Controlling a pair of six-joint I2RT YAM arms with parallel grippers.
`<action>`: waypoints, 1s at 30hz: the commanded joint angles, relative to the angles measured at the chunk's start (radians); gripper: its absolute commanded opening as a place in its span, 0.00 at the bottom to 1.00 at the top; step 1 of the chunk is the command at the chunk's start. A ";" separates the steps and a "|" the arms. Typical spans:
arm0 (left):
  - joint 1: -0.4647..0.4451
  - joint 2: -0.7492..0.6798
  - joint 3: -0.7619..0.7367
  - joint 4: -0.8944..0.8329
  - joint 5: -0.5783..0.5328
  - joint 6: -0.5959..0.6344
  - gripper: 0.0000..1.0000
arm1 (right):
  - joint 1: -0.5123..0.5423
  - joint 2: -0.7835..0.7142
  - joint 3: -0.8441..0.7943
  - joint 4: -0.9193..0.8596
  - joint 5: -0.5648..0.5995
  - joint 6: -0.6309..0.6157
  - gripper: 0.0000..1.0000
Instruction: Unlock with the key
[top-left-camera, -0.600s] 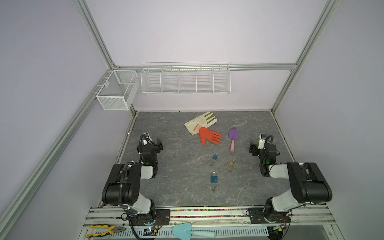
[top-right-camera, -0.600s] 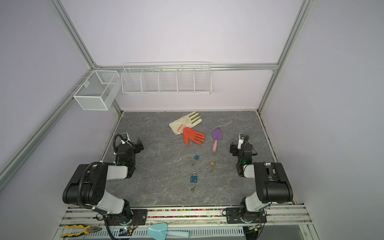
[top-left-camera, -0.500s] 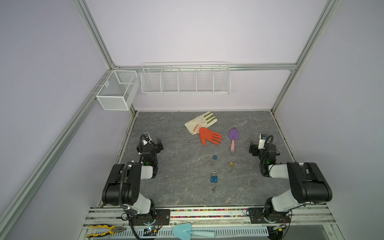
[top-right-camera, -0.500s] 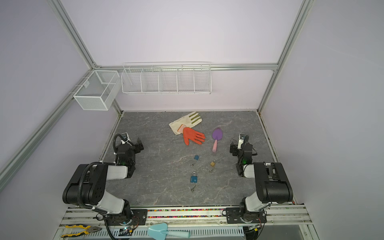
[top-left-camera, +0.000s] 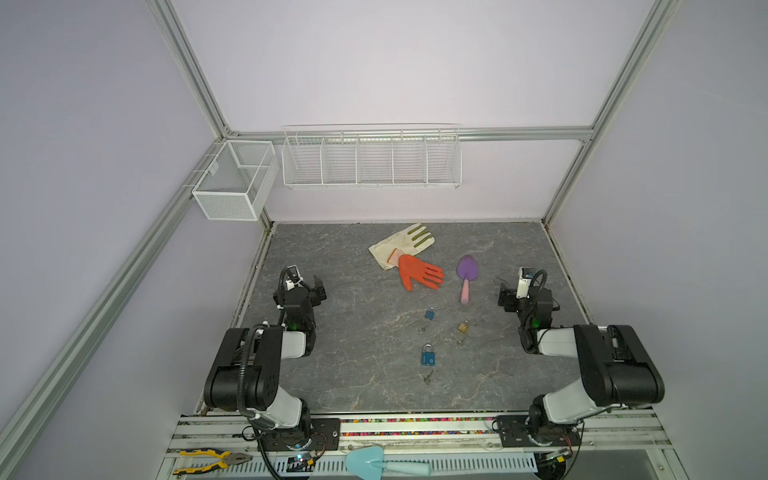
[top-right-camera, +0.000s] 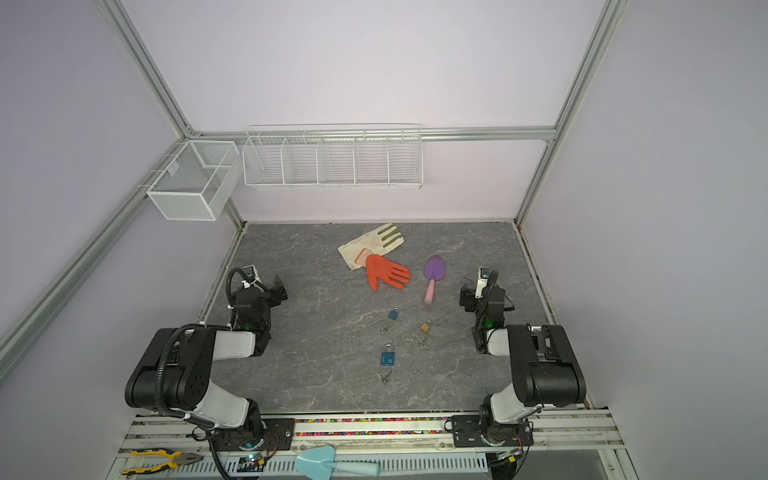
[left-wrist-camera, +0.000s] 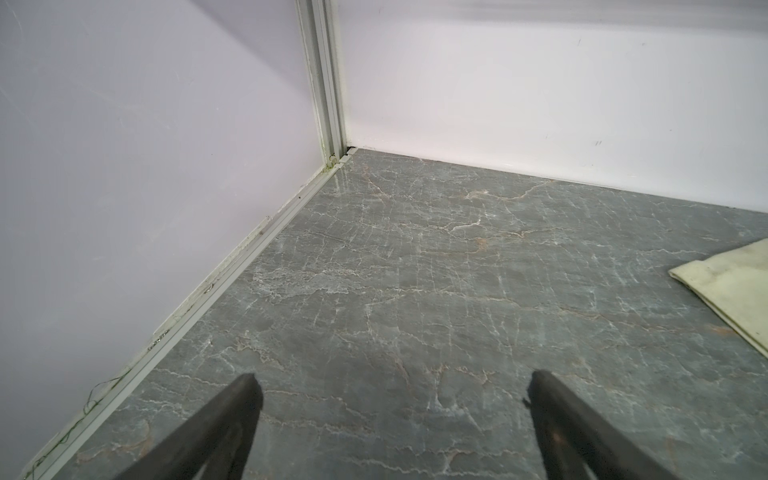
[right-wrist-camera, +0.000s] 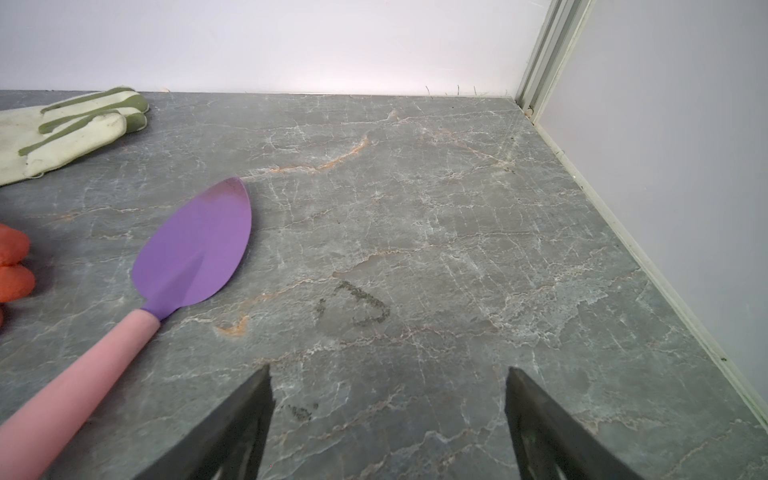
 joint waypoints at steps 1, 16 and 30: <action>0.006 0.002 -0.007 0.024 -0.013 -0.002 1.00 | 0.006 -0.011 0.001 0.024 -0.013 -0.023 0.89; 0.006 0.001 -0.009 0.024 -0.013 -0.002 1.00 | 0.006 -0.014 -0.002 0.027 -0.013 -0.023 0.88; 0.006 -0.372 -0.050 -0.218 0.005 -0.050 1.00 | 0.003 -0.218 0.080 -0.298 -0.018 0.001 0.89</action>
